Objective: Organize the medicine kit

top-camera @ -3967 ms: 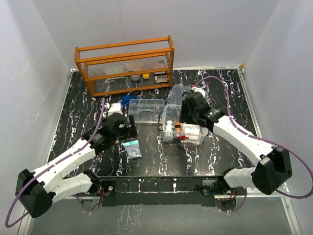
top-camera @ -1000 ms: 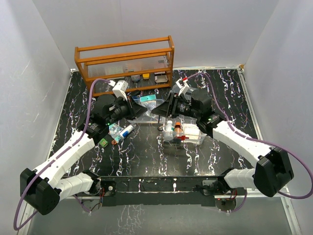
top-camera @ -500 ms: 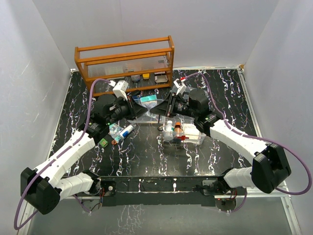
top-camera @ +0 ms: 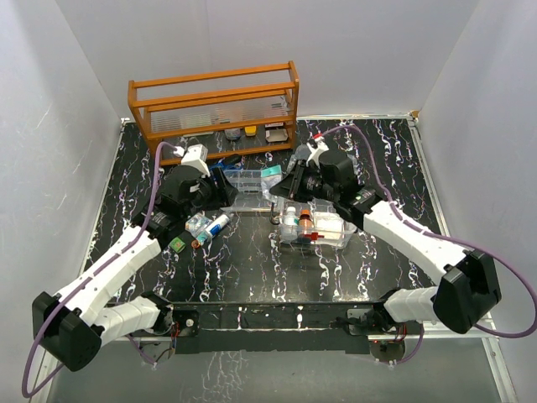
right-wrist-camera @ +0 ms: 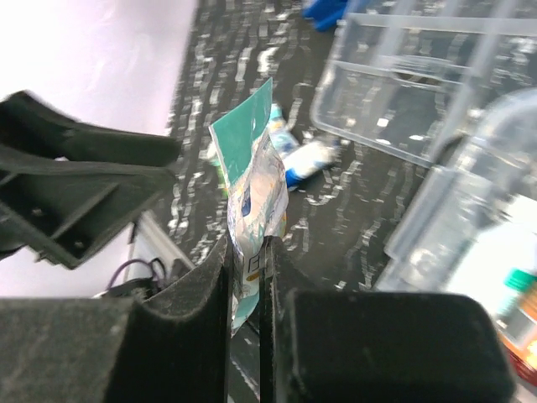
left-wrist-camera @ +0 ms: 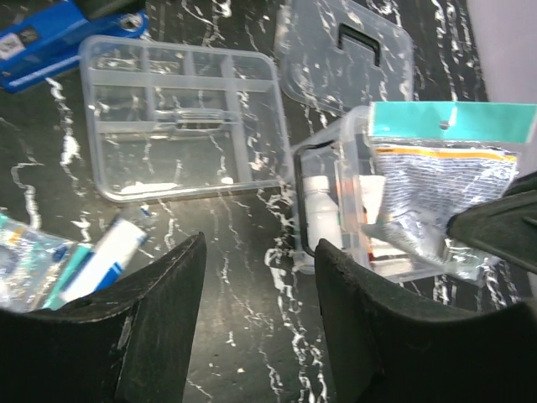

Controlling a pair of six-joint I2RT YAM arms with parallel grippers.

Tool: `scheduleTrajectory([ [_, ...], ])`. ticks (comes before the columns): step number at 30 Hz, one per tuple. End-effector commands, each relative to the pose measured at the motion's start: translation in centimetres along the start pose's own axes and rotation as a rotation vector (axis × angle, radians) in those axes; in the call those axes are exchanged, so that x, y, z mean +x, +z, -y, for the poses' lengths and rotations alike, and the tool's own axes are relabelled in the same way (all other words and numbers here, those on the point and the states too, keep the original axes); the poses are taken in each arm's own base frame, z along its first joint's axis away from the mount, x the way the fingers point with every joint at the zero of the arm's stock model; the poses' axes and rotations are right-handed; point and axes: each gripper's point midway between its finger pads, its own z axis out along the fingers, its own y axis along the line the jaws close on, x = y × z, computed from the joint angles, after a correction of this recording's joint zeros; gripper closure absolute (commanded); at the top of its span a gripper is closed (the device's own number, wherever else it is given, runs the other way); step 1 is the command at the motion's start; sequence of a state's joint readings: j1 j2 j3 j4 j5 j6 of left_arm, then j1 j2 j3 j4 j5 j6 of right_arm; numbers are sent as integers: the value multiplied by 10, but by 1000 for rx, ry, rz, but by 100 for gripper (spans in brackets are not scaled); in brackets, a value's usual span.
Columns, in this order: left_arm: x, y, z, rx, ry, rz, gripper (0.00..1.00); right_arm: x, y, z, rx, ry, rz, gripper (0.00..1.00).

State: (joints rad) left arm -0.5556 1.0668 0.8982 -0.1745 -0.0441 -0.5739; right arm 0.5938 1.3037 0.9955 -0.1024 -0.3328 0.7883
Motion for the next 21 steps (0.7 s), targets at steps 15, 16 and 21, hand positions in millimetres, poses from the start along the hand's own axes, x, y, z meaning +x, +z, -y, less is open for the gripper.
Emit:
scheduleTrajectory([
  [15,-35,-19,-44,-216,154,184,40,-8,-115,125,940,-166,-60,100],
  [16,-33,-19,-43,-211,143,180,40,-6,-117,133,981,-174,-69,100],
  [21,-31,-24,-34,-142,119,203,39,6,-109,157,1071,-191,-148,100],
])
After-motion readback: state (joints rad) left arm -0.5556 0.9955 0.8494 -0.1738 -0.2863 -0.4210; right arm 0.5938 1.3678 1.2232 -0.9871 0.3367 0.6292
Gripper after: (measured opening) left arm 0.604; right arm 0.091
